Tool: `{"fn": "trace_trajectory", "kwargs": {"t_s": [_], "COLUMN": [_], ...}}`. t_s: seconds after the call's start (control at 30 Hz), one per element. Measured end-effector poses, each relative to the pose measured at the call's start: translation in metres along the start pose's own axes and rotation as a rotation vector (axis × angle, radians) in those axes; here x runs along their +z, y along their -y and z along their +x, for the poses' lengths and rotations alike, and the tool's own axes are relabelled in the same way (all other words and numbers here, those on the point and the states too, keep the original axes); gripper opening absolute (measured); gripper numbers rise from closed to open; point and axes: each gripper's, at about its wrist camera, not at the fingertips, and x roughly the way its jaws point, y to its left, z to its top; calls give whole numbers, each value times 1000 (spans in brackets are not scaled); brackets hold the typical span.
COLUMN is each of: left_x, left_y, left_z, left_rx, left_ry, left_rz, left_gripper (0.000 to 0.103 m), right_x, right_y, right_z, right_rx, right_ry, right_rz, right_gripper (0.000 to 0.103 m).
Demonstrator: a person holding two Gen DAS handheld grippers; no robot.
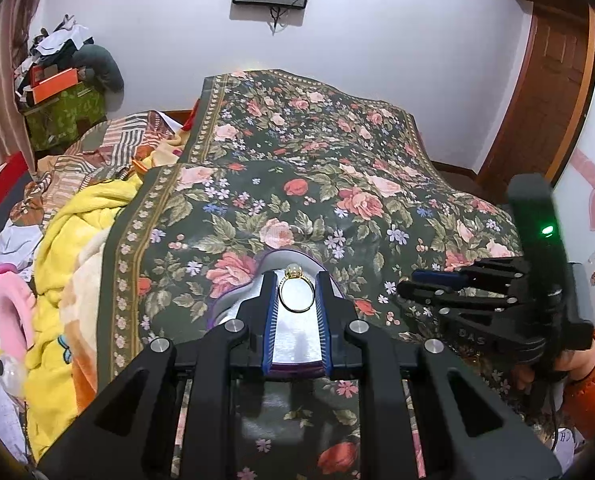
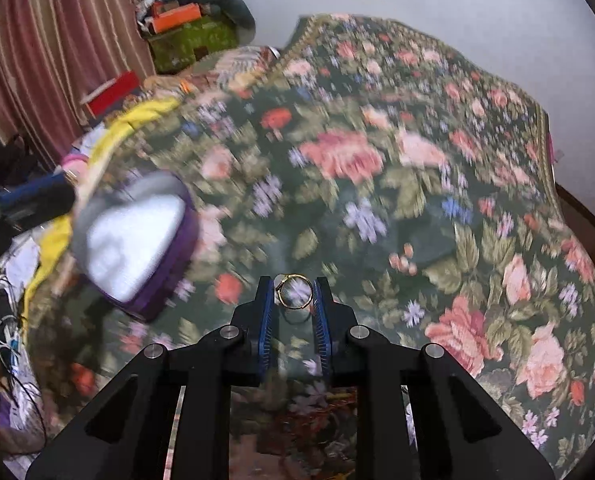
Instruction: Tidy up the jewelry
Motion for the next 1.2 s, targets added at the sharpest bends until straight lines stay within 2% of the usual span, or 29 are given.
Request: {"fn": "trace_trajectory", "kwargs": {"t_s": [0.17, 0.33, 0.57, 0.77, 1.07, 1.2], "left_x": [2, 3, -1, -1, -2, -1], "left_y": [-8, -14, -22, -29, -34, -33], "left_z": [-8, -14, -15, -4, 15, 18], "left_rx": [7, 19, 20, -19, -41, -24], "left_ry": [6, 7, -17, -67, -121, -127], "left_rz": [-2, 1, -1, -7, -12, -15], "left_gripper": [17, 17, 17, 17, 17, 17], "right_x": [16, 24, 25, 23, 21, 23], "right_y": [-18, -35, -53, -65, -68, -66], "right_z": [-18, -21, -2, 13, 17, 13], "right_rx": [54, 106, 173, 194, 201, 190], "right_ry": [73, 104, 61, 8, -10, 3], "right_rz": [-12, -33, -62, -117, -142, -141], "right_gripper": [18, 18, 18, 18, 19, 20]}}
